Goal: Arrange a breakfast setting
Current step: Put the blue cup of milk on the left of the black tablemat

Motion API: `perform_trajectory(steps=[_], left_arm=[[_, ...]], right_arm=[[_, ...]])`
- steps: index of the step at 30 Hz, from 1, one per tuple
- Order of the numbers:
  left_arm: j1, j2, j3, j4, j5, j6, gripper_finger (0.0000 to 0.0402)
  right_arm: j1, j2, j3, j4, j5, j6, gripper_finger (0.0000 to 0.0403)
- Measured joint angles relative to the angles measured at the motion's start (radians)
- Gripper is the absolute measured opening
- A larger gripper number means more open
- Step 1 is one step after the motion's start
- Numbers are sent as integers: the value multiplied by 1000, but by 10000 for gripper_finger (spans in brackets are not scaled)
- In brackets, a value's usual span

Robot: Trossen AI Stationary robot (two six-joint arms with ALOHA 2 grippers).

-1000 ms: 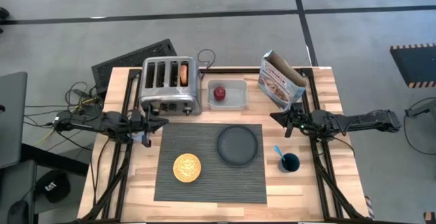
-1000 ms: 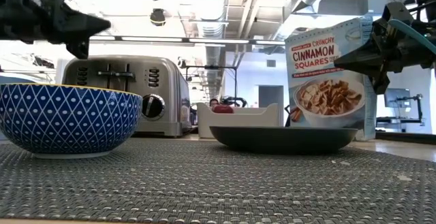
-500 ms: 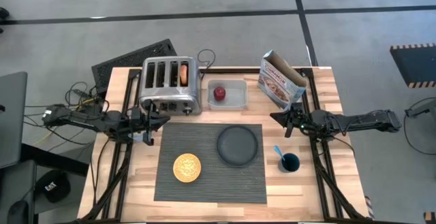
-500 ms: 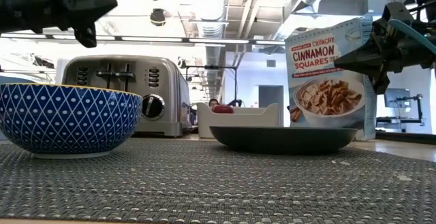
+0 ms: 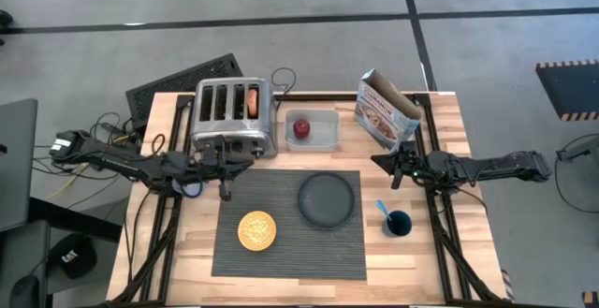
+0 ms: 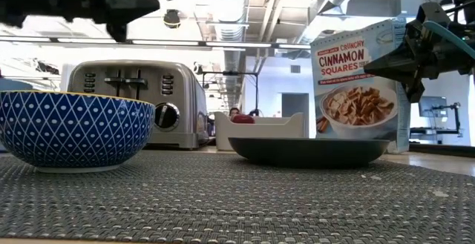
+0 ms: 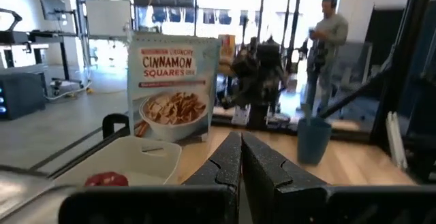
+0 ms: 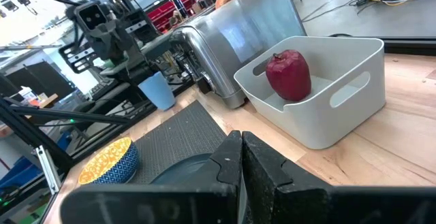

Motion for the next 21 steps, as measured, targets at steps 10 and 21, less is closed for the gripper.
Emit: perform_trajectory(steps=[10,21], left_arm=[[0,256,242,-133,-16,108,0],[0,372,321,-175,-61,100,0]], right_arm=[[0,0,0,0,0,0,40],[0,0,0,0,0,-1,40]])
